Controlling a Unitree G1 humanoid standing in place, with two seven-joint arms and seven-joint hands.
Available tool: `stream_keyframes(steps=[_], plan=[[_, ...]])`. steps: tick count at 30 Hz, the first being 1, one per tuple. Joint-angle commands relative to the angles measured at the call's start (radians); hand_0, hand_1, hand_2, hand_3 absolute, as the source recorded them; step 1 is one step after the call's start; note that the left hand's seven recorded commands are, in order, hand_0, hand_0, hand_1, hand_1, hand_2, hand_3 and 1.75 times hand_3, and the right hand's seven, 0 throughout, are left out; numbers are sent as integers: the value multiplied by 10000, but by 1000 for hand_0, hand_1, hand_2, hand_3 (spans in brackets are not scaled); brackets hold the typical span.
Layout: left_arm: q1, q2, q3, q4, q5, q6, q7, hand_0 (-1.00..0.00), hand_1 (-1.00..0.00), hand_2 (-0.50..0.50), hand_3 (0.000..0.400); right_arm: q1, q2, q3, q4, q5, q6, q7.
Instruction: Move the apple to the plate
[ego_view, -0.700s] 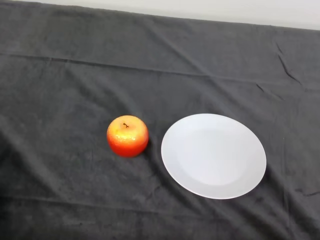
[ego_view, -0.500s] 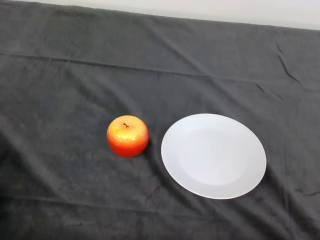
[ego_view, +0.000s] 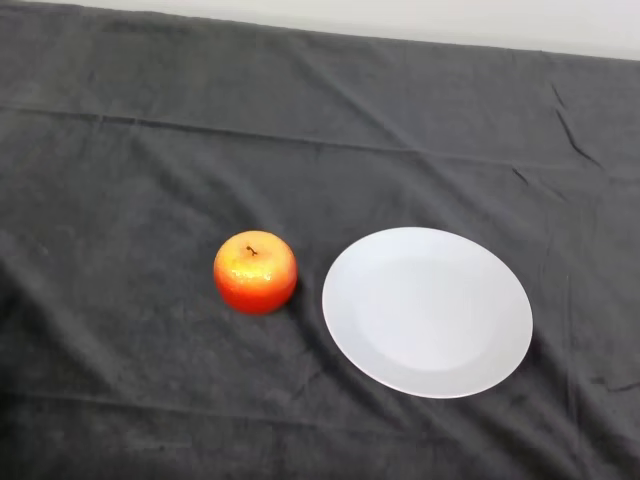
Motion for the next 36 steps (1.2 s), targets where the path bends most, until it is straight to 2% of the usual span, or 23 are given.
stream_keyframes(steps=[1, 12, 22, 29, 36], plan=[[-239, 445, -94, 11, 237, -215, 143, 0, 0, 0, 0, 1294, 1224, -31, 545, 33, 178, -33], [-679, 418, -594, -31, 863, -548, 274, 0, 0, 0, 0, 1293, 1223, -33, 548, 30, 176, -34], [-802, 584, -934, -54, 1265, -1057, -29, 0, 0, 0, 0, 1293, 1222, -36, 550, 27, 174, -34], [-1092, 443, -1158, -94, 1459, -1014, -201, 0, 0, 0, 0, 1293, 1222, -38, 551, 25, 173, -35], [-1195, 230, -1390, -615, 1572, -874, -506, 0, 0, 0, 0, 1293, 1222, -39, 549, 24, 175, -35]])
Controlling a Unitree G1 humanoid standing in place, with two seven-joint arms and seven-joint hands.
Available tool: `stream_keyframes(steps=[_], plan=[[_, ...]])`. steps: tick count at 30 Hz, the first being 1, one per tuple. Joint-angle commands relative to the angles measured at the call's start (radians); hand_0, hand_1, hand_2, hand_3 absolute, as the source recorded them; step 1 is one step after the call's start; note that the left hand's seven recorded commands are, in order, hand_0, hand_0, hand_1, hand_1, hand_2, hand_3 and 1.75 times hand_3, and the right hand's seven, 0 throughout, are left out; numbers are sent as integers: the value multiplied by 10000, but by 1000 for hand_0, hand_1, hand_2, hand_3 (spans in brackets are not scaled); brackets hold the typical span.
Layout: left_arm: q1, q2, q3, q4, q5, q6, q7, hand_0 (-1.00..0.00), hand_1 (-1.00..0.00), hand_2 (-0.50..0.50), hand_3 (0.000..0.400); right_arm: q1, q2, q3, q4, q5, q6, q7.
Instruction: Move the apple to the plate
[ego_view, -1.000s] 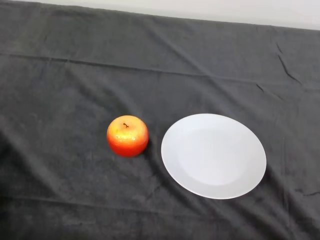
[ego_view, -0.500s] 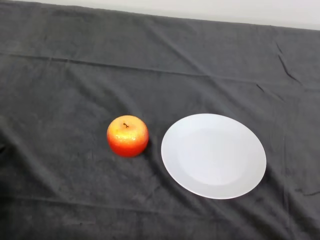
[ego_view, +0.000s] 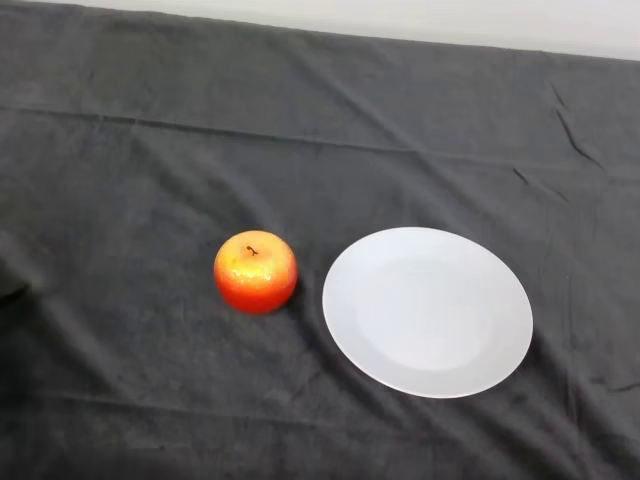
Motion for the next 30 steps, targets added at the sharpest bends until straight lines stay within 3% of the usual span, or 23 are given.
stream_keyframes(steps=[1, 14, 30], plan=[[-327, 116, -335, -452, 225, -98, -128, 0, 0, 0, 0, 1295, 1223, -39, 547, 24, 178, -35], [67, -765, -1110, -2203, 751, 392, -227, 0, 0, 0, 0, 1298, 1227, -33, 531, 30, 189, -34], [1053, -1470, -2134, -4701, 1024, 1341, -1045, 0, 0, 0, 0, 1305, 1237, -8, 497, 58, 213, -29]])
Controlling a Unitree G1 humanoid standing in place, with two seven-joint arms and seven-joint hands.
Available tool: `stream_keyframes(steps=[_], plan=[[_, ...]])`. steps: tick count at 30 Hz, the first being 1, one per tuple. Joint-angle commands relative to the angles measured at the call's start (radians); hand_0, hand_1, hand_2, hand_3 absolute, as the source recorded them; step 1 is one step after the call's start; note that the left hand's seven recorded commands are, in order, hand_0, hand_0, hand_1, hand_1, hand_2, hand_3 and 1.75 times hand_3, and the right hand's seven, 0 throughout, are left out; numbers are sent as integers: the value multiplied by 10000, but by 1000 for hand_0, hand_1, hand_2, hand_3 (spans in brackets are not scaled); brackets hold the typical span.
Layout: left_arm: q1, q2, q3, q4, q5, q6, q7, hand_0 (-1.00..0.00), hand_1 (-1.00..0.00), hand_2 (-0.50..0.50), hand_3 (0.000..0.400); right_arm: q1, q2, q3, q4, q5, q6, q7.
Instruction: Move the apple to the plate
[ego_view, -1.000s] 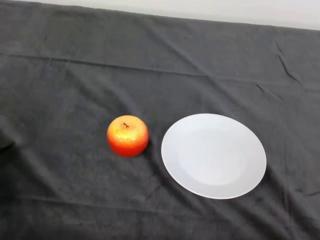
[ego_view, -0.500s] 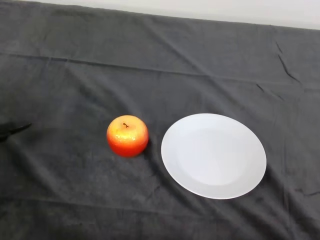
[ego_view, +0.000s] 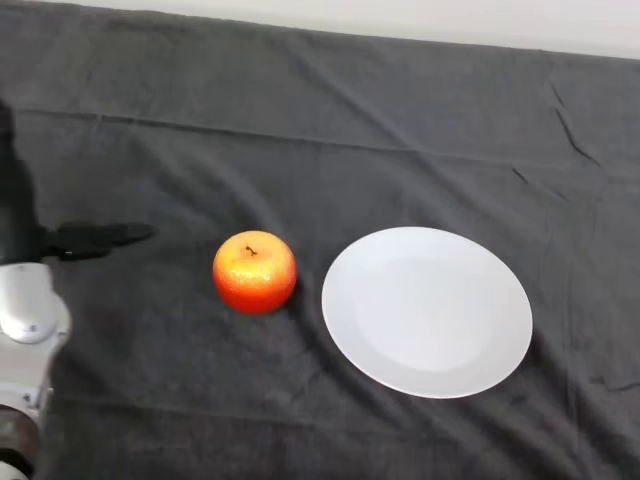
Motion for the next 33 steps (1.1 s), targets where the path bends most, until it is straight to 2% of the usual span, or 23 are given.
stream_keyframes(steps=[1, 7, 18, 33], plan=[[460, -179, -369, -579, 206, 124, -149, 0, 0, 0, 0, 1318, 1239, -8, 497, 58, 214, -29], [610, -443, -851, -801, 325, 346, -282, 0, 0, 0, 0, 1319, 1242, 4, 487, 71, 222, -26], [575, -951, -2017, -553, 393, 663, -425, 0, 0, 0, 0, 1320, 1245, 25, 478, 96, 228, -22], [206, -1054, -3361, -44, 20, 814, -913, 0, 0, 0, 0, 1318, 1246, 46, 479, 122, 228, -16]])
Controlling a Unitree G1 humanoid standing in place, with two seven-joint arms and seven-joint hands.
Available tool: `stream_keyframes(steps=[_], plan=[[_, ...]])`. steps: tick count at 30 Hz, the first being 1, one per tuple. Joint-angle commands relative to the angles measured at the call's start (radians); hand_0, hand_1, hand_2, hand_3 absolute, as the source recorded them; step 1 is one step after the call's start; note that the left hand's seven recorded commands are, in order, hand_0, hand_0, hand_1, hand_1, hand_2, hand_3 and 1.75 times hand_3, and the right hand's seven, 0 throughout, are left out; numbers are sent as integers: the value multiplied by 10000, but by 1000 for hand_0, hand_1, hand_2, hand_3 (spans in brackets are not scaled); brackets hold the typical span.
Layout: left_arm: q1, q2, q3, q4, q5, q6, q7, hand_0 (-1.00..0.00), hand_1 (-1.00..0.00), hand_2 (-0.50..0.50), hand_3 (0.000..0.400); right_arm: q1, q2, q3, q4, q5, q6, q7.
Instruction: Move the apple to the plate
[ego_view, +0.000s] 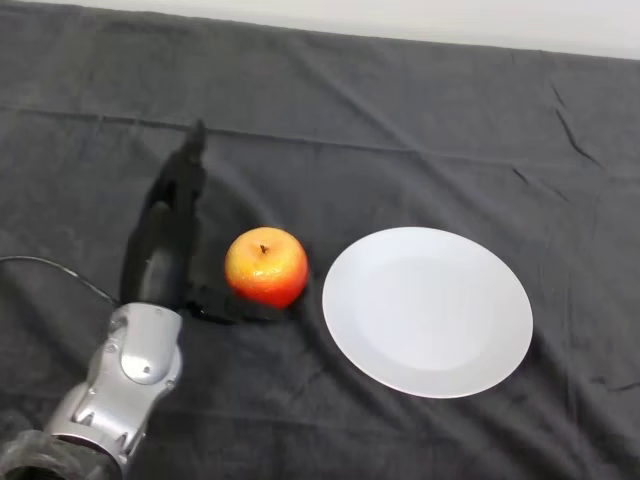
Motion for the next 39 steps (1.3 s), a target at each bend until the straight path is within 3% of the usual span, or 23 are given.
stream_keyframes(steps=[1, 5, 6, 7, 8, 9, 11, 12, 13, 16, 19, 26, 33, 39], plan=[[-186, -37, -218, 353, -88, 125, -123, 0, 0, 0, 0, 1317, 1255, 9, 491, 100, 227, -16], [-295, -17, -446, 556, -146, 75, -201, 0, 0, 0, 0, 1316, 1255, 13, 493, 105, 225, -14], [-322, -15, -501, 613, -152, 61, -209, -125, 0, -63, 50, 1316, 1255, 14, 494, 107, 225, -14], [-346, -15, -548, 662, -154, 51, -211, -671, 0, -335, 268, 1316, 1255, 15, 494, 108, 225, -13], [-373, -13, -601, 713, -154, 44, -213, -1000, 0, -500, 400, 1315, 1255, 16, 495, 109, 224, -13], [-395, -11, -653, 756, -151, 40, -211, -1000, 0, -500, 400, 1315, 1255, 17, 496, 110, 224, -13], [-425, 0, -744, 809, -141, 42, -204, -1000, -333, -333, 400, 1315, 1255, 18, 497, 112, 223, -12], [-432, 7, -790, 826, -132, 42, -195, -1000, -439, -280, 400, 1314, 1254, 19, 498, 113, 222, -12], [-436, 16, -830, 837, -123, 41, -187, -1000, -639, -180, 400, 1314, 1254, 19, 498, 114, 222, -12], [-433, 56, -949, 828, -90, 45, -164, -1000, -933, -33, 400, 1313, 1254, 21, 500, 117, 221, -11], [-435, 112, -1040, 805, -64, 40, -160, -1000, -1000, 0, 400, 1313, 1254, 23, 501, 119, 220, -10], [-530, 312, -1073, 486, -99, 220, -330, -1000, -1000, 0, 400, 1312, 1254, 26, 503, 125, 219, -8], [-635, 628, -843, -739, -182, 905, -628, -1000, -1000, 0, 400, 1312, 1255, 32, 499, 132, 221, -6], [-676, 552, -808, -1774, 6, 1465, -470, -1000, -1000, 0, 400, 1314, 1257, 38, 492, 140, 226, -4]])
